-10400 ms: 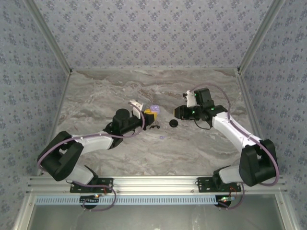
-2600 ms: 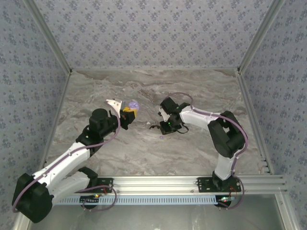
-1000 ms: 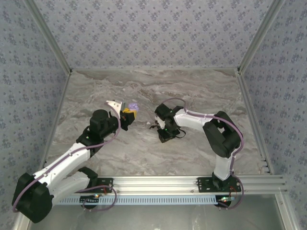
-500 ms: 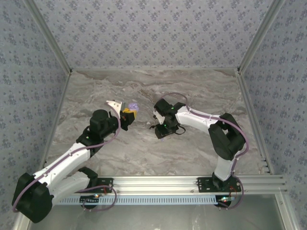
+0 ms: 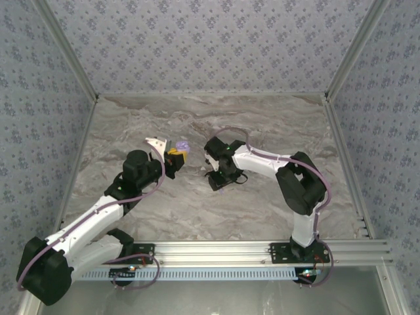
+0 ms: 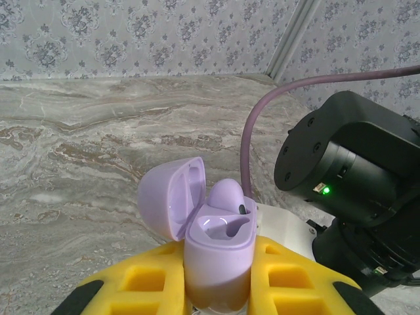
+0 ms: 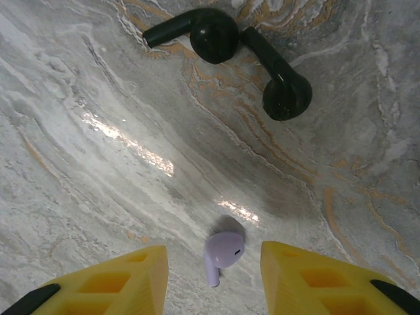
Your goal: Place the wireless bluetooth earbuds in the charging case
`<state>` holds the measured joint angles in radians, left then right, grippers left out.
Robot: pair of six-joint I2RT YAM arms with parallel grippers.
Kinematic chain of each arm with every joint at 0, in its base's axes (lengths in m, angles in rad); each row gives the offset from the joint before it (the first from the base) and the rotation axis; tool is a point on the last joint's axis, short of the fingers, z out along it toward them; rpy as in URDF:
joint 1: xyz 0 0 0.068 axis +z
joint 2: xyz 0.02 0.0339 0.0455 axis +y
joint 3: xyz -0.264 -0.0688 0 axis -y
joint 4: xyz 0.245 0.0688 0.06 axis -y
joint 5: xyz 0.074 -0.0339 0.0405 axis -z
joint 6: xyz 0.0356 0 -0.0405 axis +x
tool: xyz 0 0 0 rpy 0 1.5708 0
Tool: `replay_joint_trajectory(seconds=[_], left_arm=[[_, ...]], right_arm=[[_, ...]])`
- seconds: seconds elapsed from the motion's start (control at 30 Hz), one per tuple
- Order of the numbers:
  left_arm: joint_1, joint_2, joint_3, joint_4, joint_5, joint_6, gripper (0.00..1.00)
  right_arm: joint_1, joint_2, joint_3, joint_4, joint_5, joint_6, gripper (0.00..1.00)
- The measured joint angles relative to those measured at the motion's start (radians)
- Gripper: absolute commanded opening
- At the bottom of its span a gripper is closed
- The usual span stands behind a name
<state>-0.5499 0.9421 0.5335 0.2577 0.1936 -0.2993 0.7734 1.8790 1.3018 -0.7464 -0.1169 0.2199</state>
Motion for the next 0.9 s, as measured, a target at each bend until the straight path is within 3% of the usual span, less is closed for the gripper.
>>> replay_joint_trajectory(seconds=[0.9], left_arm=[[0.000, 0.000, -0.004, 0.002, 0.000, 0.000, 0.06]], right_arm=[[0.034, 0.068, 0.020, -0.034, 0.054, 0.000, 0.37]])
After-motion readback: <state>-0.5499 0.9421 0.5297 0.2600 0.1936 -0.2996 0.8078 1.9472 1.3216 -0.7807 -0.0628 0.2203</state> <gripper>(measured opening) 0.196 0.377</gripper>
